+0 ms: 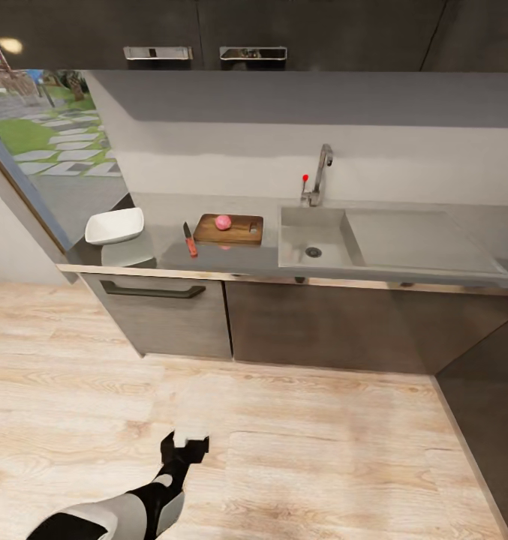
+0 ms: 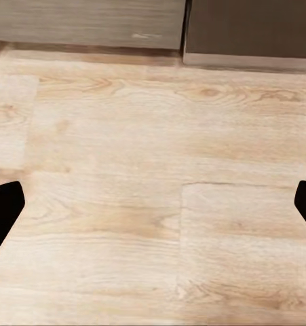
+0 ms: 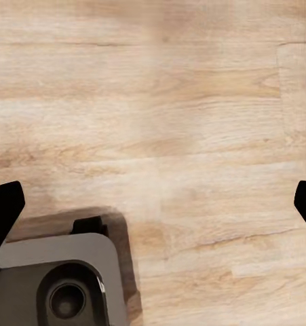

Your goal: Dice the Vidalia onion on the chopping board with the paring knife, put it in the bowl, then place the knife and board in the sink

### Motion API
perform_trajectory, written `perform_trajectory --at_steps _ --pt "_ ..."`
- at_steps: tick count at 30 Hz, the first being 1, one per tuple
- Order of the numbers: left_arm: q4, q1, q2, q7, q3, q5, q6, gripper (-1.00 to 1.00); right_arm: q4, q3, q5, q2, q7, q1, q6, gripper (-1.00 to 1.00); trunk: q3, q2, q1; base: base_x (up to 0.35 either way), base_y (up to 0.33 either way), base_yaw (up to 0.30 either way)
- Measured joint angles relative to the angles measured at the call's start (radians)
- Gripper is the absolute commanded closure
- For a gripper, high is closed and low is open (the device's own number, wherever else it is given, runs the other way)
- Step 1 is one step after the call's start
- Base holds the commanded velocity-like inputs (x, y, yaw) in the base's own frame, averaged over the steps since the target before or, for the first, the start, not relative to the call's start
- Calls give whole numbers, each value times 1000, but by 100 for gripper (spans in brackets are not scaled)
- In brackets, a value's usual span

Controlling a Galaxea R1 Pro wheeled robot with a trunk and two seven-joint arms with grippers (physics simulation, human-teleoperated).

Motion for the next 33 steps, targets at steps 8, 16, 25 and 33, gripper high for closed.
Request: perform_trajectory --at_steps 8,16,25,33 --pt "1 127 48 3 0 1 -198 -100 -150 0 0 -10 1 -1 150 -100 0 0 0 0 0 0" --pt "1 177 144 6 2 4 -286 -100 -230 2 0 -16 7 -1 204 -100 0 0 0 0 0 0" --pt "1 199 168 15 0 1 -326 -100 -227 6 -1 -17 10 -1 105 -100 0 0 0 0 0 0" --pt "0 201 165 17 0 3 -279 -100 -194 5 -2 -15 9 -1 44 -100 6 0 0 0 0 0"
